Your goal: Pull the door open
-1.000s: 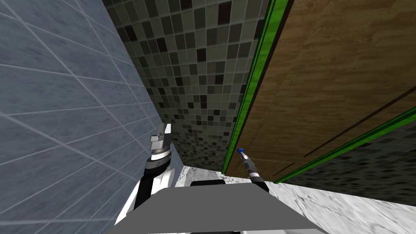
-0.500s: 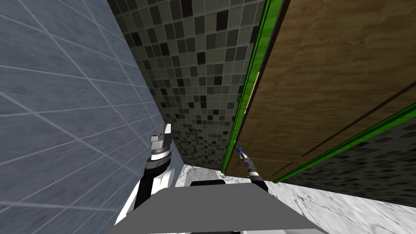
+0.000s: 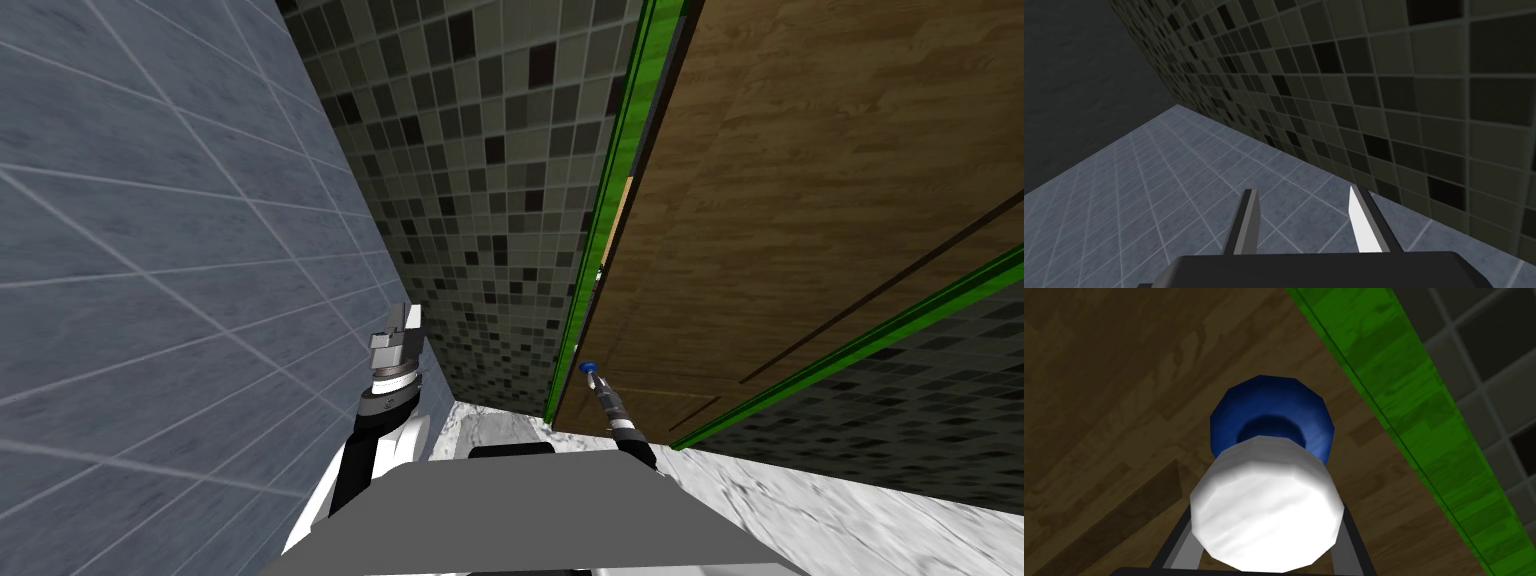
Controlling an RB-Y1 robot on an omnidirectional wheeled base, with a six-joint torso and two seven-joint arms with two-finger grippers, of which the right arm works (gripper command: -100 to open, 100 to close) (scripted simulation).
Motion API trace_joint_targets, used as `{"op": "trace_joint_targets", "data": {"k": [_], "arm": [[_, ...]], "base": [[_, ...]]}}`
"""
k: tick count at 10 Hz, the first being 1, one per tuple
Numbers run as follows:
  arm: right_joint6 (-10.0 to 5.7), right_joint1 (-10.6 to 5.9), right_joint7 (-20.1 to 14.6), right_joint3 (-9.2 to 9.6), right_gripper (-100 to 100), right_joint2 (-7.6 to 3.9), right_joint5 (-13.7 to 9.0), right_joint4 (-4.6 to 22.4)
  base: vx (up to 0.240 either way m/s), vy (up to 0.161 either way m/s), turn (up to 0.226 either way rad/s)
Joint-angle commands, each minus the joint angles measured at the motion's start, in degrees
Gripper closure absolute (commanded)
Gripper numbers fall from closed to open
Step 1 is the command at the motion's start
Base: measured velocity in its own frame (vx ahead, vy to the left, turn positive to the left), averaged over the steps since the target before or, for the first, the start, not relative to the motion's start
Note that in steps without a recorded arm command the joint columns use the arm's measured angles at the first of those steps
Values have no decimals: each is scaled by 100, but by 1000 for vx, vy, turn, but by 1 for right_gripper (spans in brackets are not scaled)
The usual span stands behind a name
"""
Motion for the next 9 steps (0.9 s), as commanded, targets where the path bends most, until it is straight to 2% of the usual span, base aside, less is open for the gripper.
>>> {"op": "trace_joint_targets", "data": {"k": [1,5,6,7,8,9], "arm": [[-12,-24,-286,120,100,45,-75,77],[10,-82,-761,224,100,23,-247,121],[22,-113,-979,280,100,11,-339,145],[22,-113,-997,280,100,11,-339,145],[34,-144,-1229,336,100,-1,-432,168],[34,-144,-1234,336,100,-1,-432,168]], "base": [[-45,-12,34],[-46,-15,31],[-42,-15,15],[-39,-11,15],[-41,-17,40],[-35,-17,38]]}}
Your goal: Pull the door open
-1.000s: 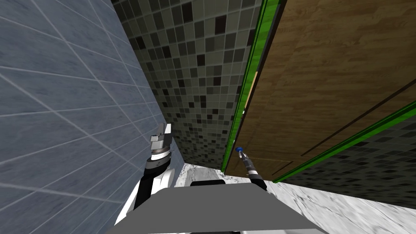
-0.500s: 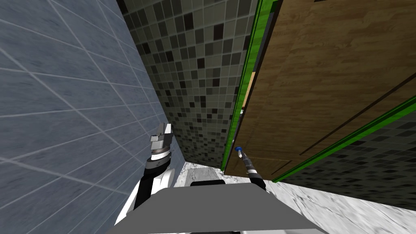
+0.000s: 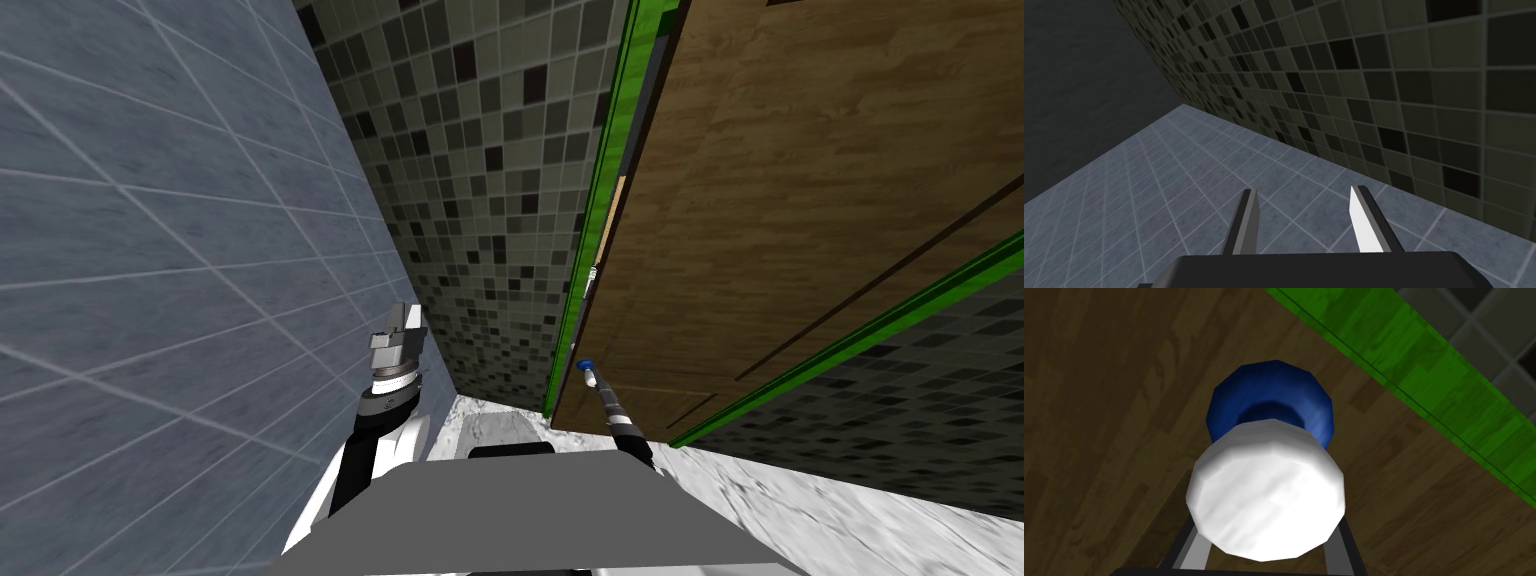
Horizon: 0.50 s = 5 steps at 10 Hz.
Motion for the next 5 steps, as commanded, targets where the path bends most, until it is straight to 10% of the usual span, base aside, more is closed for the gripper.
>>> {"op": "trace_joint_targets", "data": {"k": [1,5], "arm": [[-31,-61,-267,150,100,82,-73,102],[-7,-125,-720,265,100,58,-263,150]], "base": [[-43,-7,29],[-45,-17,32]]}}
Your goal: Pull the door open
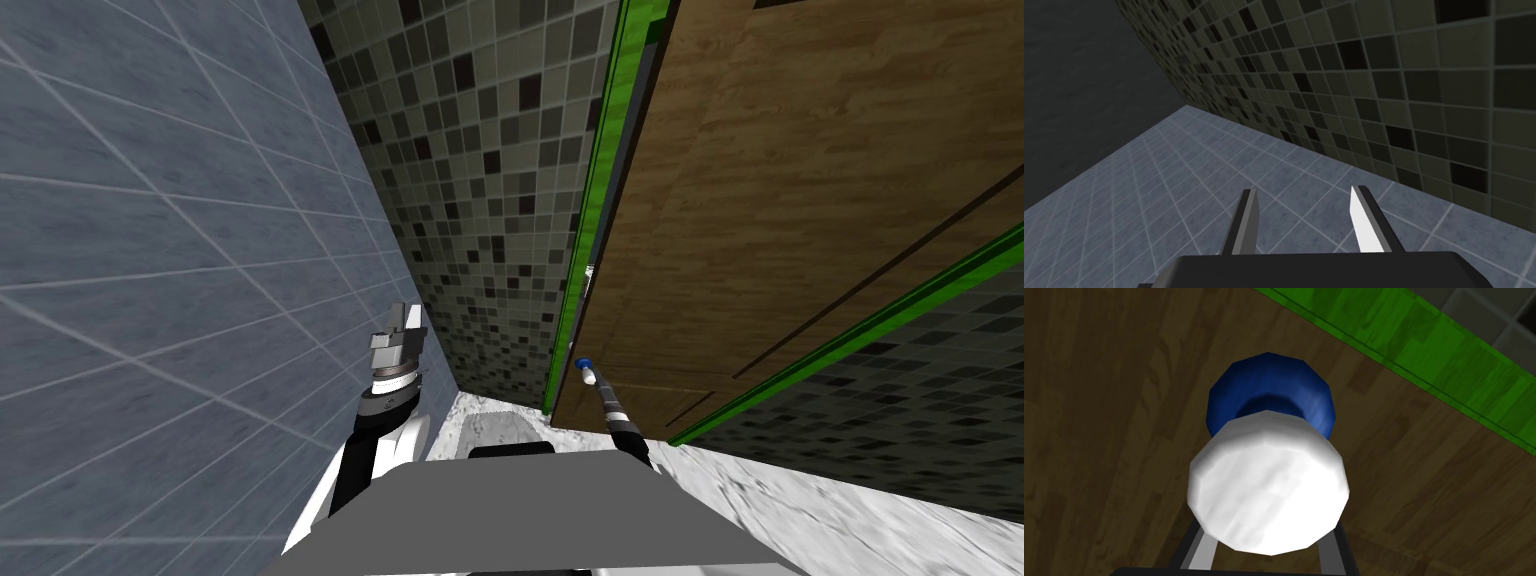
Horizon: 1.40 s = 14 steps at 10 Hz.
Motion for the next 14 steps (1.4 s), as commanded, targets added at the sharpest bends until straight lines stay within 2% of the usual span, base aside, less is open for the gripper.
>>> {"op": "trace_joint_targets", "data": {"k": [1,4,5,6,9,10,11,12,13,14], "arm": [[-60,-22,-184,140,100,75,-10,83],[-34,-88,-619,259,100,50,-206,133],[-34,-88,-659,259,100,50,-206,133],[-22,-121,-880,318,100,37,-305,158],[-9,-155,-1135,378,100,25,-403,183],[4,-189,-1363,439,100,12,-504,209],[4,-189,-1373,439,100,12,-504,209],[17,-223,-1598,501,100,-1,-605,234],[17,-223,-1611,501,100,-1,-605,234],[30,-257,-1850,562,100,-14,-706,260]], "base": [[-36,-8,6],[-50,-11,34],[-32,-9,25],[-47,-17,49],[-43,-14,23],[-35,-5,45],[-42,-14,18],[-61,-19,42],[-44,-8,13],[-43,-14,49]]}}
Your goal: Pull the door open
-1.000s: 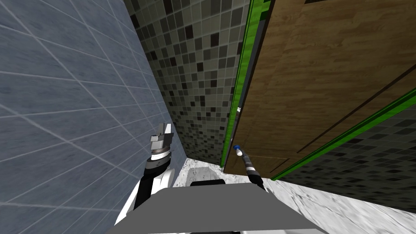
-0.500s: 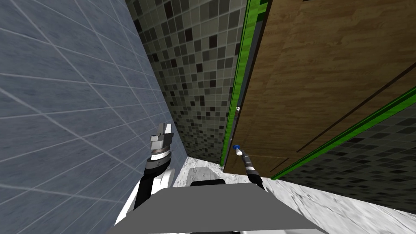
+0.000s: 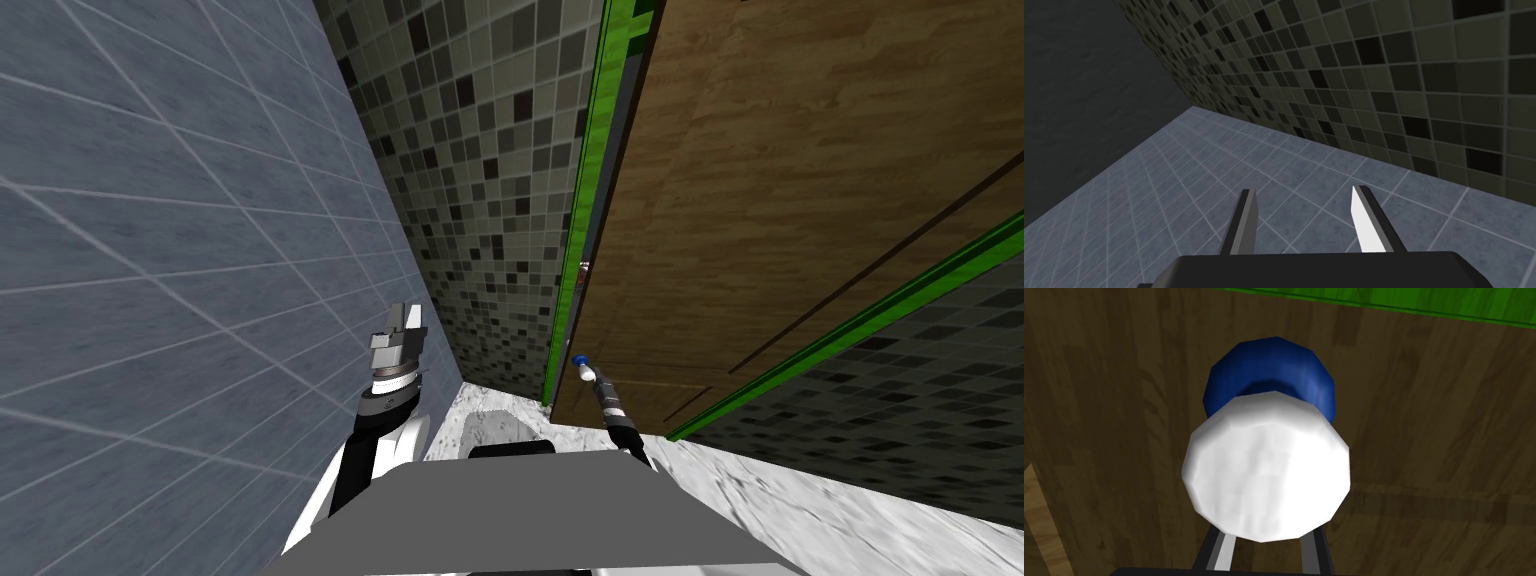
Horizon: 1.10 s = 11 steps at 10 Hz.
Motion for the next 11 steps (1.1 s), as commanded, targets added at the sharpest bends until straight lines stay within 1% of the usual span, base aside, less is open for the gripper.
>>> {"op": "trace_joint_targets", "data": {"k": [1,2,3,4,5,6,7,8,9,10,11], "arm": [[-80,-82,-148,167,100,116,2,72],[-67,-117,-384,229,100,103,-99,98],[-67,-117,-386,229,100,103,-99,98],[-54,-151,-611,290,100,90,-200,124],[-54,-151,-625,290,100,90,-200,124],[-41,-185,-822,351,100,77,-301,150],[-41,-185,-863,351,100,77,-301,150],[-28,-219,-1101,413,100,64,-402,176],[-28,-219,-1101,413,100,64,-402,176],[-15,-253,-1339,474,100,51,-503,201],[-15,-253,-1339,474,100,51,-503,201]], "base": [[-41,-23,24],[-56,-12,40],[-36,-8,6],[-51,-21,20],[-42,-13,33],[-46,-17,33],[-34,-1,61],[-46,-9,62],[-43,-7,1],[-44,-18,24],[-44,-19,21]]}}
